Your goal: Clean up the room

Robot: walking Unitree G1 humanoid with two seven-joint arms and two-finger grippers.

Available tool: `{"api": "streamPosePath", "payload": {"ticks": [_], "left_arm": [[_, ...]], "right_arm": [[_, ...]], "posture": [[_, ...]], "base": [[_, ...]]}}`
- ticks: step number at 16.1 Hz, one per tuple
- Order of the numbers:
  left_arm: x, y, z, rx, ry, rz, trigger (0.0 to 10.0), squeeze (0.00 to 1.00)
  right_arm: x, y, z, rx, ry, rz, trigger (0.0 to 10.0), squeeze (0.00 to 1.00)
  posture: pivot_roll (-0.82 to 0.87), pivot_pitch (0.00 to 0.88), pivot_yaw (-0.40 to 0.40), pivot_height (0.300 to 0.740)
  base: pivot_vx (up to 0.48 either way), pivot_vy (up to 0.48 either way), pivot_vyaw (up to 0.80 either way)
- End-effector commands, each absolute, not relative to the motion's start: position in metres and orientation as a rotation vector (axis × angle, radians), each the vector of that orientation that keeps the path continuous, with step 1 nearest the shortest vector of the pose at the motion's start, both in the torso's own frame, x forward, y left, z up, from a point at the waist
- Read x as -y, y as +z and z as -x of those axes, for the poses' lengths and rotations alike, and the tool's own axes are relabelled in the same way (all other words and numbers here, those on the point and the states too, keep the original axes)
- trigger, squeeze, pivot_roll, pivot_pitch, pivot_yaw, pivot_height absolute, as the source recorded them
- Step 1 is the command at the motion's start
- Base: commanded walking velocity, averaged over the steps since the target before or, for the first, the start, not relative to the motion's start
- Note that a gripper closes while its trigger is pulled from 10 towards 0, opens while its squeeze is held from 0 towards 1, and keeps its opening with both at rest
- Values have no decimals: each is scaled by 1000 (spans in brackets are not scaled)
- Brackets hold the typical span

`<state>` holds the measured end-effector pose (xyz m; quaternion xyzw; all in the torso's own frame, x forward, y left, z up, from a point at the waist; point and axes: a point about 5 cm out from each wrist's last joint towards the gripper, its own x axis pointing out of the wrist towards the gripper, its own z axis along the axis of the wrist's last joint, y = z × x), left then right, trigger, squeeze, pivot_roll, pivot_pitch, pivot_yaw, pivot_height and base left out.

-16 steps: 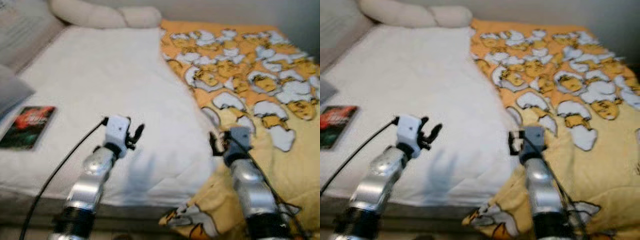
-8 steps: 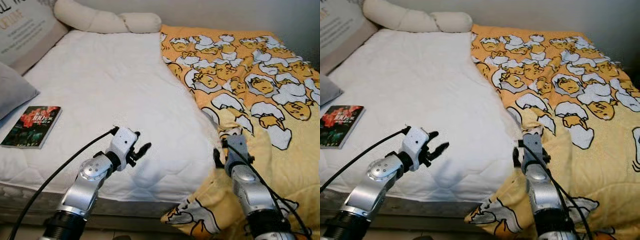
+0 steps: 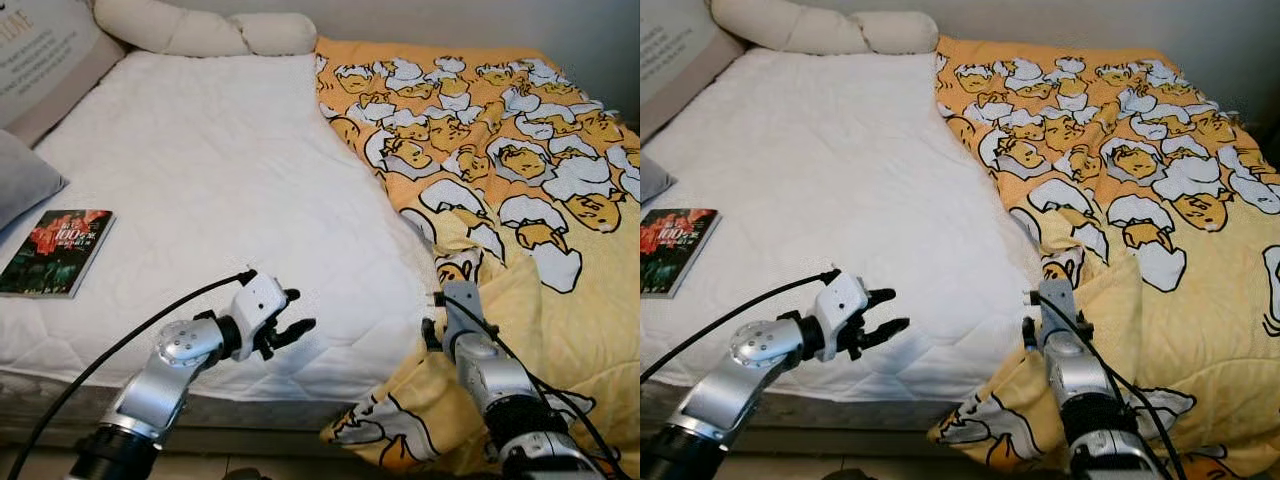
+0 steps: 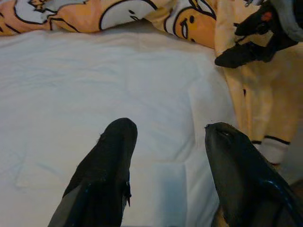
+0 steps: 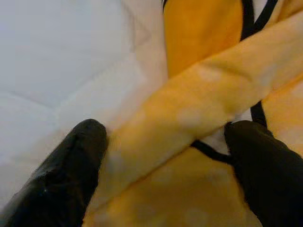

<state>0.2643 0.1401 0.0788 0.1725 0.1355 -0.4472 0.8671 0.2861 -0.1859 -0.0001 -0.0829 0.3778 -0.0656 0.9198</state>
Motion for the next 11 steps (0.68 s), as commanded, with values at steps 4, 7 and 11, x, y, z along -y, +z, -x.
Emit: {"api": "streamPosePath", "payload": {"ticks": [4,7,11], "left_arm": [[-142,82,-262,-295,-957,-346,10000,0],[-144,81,-262,-302,-946,-352,10000,0],[-145,80,-260,-310,-951,-347,10000,0]], "right_arm": [[192,-13,-279,-824,-134,216,0,0],[193,-15,-279,-826,-127,226,0,0],[192,-17,-279,-823,-110,240,0,0]], "posture": [[64,0,-17,740],[66,0,-21,740],[62,0,-26,740]], "base": [[0,0,0],[0,0,0],[0,0,0]]}}
